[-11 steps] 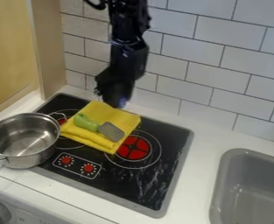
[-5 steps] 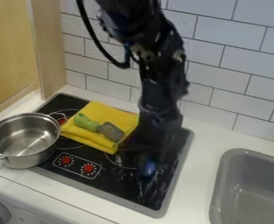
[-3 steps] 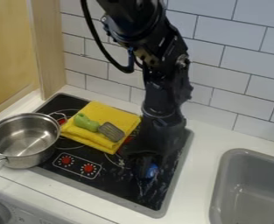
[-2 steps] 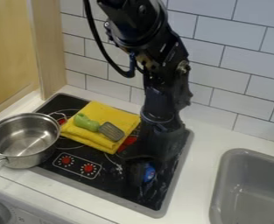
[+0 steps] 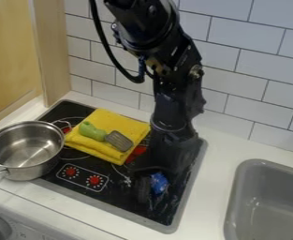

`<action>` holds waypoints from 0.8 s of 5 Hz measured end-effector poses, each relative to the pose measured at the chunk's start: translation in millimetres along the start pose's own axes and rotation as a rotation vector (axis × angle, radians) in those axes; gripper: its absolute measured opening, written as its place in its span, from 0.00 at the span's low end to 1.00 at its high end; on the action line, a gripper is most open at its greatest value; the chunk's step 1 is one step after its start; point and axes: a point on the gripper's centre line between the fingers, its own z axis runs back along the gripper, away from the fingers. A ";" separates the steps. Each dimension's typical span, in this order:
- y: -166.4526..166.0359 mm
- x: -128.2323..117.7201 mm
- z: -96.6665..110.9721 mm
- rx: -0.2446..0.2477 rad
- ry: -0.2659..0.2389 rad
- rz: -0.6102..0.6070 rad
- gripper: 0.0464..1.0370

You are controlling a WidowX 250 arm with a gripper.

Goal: Get the blue thing and put it at the lower right of stove

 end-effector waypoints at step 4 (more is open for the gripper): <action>-2.1 -9.7 29.3 0.052 0.046 0.001 0.96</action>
